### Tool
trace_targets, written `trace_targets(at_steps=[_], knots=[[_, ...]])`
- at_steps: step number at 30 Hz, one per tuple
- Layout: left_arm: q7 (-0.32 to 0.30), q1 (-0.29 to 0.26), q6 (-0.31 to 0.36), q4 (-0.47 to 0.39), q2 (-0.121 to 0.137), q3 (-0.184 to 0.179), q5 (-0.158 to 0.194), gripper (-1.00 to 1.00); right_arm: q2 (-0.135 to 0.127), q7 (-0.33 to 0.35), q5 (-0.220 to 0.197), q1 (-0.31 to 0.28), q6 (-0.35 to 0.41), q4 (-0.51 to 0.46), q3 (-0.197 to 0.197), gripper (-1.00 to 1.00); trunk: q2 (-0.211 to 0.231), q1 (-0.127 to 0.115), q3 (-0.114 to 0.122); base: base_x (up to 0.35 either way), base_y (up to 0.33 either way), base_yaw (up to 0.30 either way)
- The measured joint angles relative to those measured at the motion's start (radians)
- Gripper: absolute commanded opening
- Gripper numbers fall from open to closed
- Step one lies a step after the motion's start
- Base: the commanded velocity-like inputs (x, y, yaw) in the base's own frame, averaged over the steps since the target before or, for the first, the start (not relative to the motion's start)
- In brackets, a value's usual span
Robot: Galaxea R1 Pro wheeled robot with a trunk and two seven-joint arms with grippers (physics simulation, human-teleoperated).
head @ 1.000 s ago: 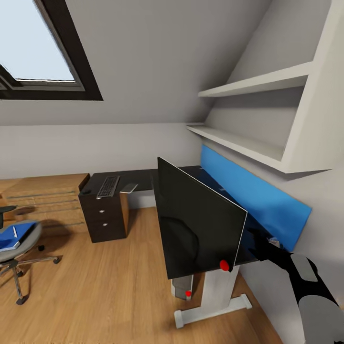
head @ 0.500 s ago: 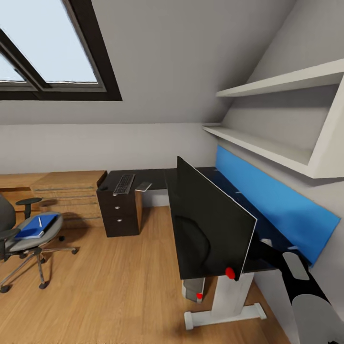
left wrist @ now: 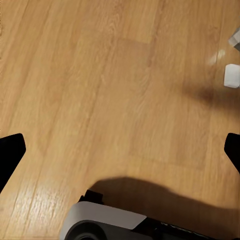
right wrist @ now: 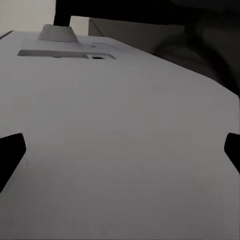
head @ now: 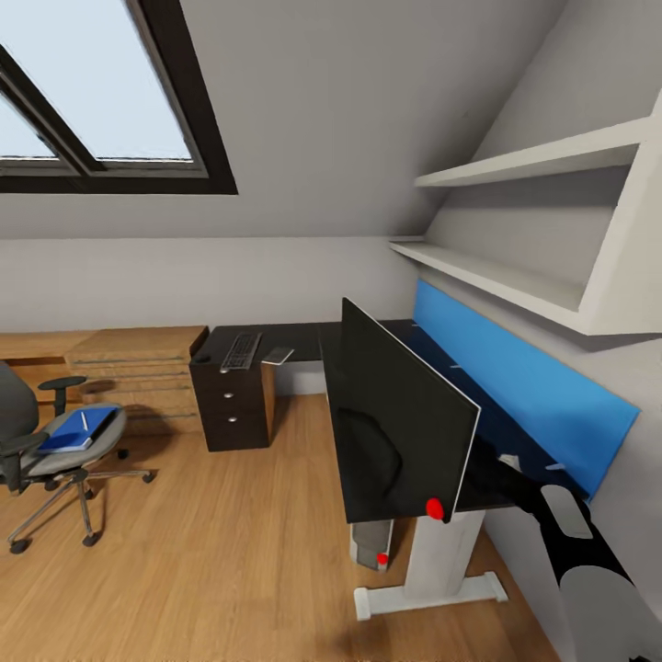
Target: In the bedroom, organize the workspace by keeping the computer under the desk, ensuring the monitor is on the desk, placing the keyboard on the desk next to the monitor, placing the mouse on the desk next to the keyboard, moving the folder from the swivel chair onto the desk next to the mouse, stacking the notebook on top of the folder with the pen on top of the notebook, and positioning the swivel chair next to the desk.
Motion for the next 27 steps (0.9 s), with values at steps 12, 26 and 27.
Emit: trace_targets(at_steps=[12, 26, 27], knots=[[0.0, 0.0, 0.0, 0.001, 0.0, 0.0, 0.001, 1.0, 0.008, 0.042, 0.004, 0.0, 0.0, 0.004, 0.015, 1.0, 0.0, 0.0, 0.0, -0.001, 0.0, 0.245], [0.0, 0.0, 0.0, 0.001, 0.0, 0.0, 0.002, 1.0, 0.009, 0.042, 0.006, 0.0, -0.002, 0.006, 0.022, 1.0, 0.0, 0.0, 0.0, 0.0, 0.0, 0.275], [0.0, 0.0, 0.0, 0.0, 0.0, 0.0, 0.002, 1.0, 0.009, 0.042, 0.006, 0.0, -0.002, 0.006, 0.022, 1.0, 0.0, 0.0, 0.0, 0.0, 0.0, 0.276]])
